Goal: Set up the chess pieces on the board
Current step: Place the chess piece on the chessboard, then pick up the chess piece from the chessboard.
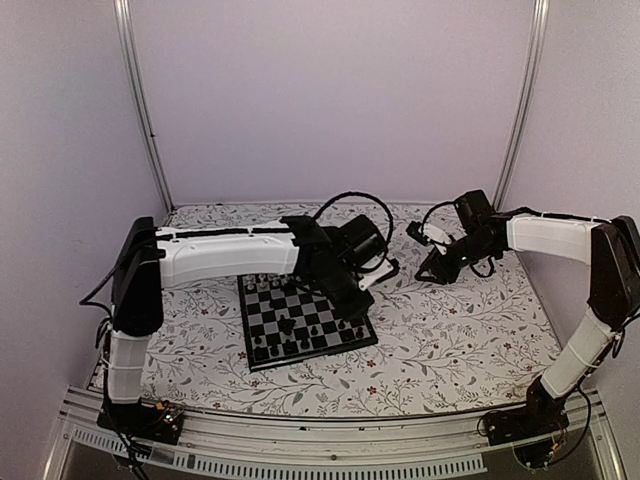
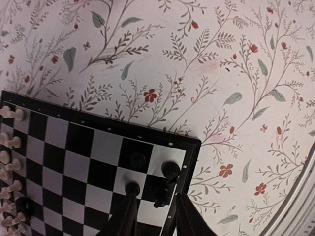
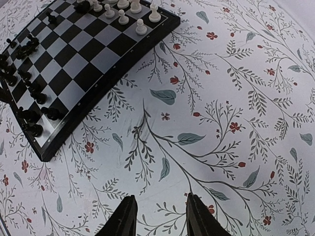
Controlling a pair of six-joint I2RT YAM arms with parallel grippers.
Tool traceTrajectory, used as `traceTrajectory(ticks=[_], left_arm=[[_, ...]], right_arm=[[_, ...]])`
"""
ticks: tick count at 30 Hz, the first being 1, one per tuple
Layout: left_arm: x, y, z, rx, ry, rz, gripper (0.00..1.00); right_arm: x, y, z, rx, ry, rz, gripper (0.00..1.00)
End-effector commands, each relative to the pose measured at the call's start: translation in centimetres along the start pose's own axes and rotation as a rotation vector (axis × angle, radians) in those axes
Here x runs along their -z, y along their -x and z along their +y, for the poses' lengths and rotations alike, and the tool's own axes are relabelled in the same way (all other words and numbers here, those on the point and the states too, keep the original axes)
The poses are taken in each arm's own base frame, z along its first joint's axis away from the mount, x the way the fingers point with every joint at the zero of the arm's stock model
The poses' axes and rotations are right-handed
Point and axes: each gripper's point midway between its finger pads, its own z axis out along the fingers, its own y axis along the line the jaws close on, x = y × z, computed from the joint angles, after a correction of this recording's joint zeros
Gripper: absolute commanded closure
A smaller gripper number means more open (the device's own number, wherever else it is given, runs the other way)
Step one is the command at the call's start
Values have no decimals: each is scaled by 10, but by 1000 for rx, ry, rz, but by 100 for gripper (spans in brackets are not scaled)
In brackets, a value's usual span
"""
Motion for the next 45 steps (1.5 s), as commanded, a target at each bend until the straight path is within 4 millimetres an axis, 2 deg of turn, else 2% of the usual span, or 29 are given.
traceTrajectory(ticks=[1,6,8,11,17,21,29,35,45], left_arm=[[64,9,43,17,158,-116,65],[74,-28,114,168,255,-130,62],[77,-39,134,229,236,-166,62],[73,-48,152,276,215,-215,62],[41,-75,178,304,202,-184,62],[22,-86,189,326,182,-145,63],[3,-95,198,347,178,-98,62],[-5,-98,200,352,177,-82,62],[-17,-103,202,358,169,-43,68]], right_arm=[[2,8,1,6,21,-27,64],[3,9,3,10,32,-31,64],[3,9,4,11,36,-33,64],[3,9,5,11,42,-34,64],[1,9,7,10,56,-33,64],[1,8,7,10,58,-30,64],[-1,7,7,11,63,-26,64],[-2,6,7,10,66,-23,64],[-3,5,8,11,70,-20,64]])
